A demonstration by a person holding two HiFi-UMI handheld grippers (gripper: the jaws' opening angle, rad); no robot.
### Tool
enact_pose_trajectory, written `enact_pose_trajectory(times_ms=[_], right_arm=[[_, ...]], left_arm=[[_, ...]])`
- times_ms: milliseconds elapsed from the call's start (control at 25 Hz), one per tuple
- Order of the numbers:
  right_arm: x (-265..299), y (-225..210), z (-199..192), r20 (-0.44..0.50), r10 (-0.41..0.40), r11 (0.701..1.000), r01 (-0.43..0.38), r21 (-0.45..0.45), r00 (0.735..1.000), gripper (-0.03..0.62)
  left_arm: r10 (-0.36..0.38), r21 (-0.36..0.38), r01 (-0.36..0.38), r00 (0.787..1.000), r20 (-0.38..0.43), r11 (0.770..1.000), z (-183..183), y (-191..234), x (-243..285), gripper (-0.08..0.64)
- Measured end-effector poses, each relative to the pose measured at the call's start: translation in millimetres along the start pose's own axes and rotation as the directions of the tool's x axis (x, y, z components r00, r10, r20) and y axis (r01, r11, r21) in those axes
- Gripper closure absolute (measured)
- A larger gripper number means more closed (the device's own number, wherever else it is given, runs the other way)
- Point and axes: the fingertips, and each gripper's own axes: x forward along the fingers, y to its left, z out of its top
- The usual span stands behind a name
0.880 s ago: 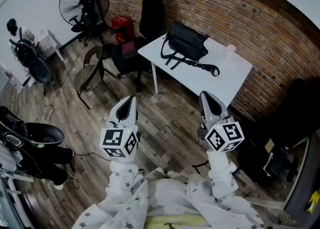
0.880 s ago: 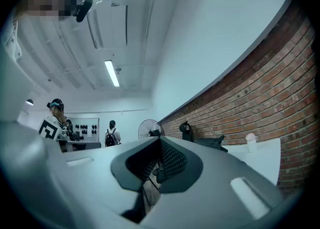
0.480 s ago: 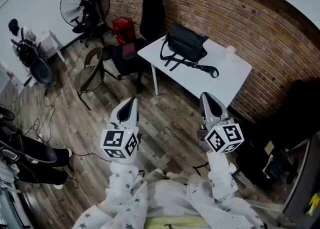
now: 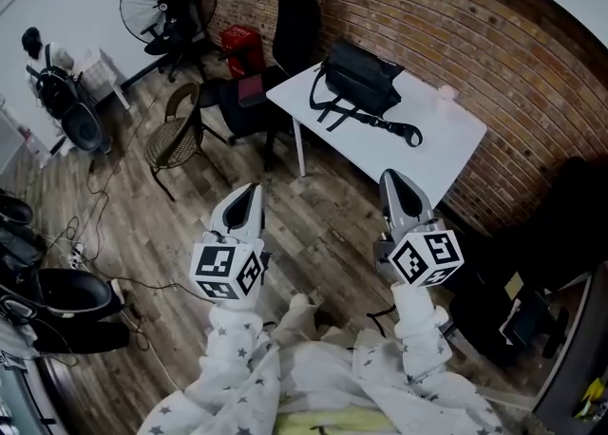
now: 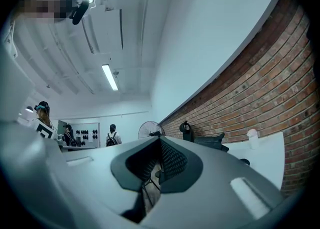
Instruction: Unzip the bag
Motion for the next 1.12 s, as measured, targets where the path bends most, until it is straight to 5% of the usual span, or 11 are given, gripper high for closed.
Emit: enact_pose_trajectory(times_ms=[520, 1120], right_arm=[[97, -45, -37, -0.046, -0.045, 0.999, 0.046, 0.029, 0.998, 0.603], [234, -94, -79, -0.075, -0.168, 0.983, 0.173, 0.067, 0.983, 0.603]], left_arm=[[-0.036, -0.025, 0.035, 0.998, -0.043, 0.999, -19, 56, 102, 0.561], [-0.166, -0.052, 0.161, 0.980, -0.107, 0.986, -30, 148, 251, 0.561]])
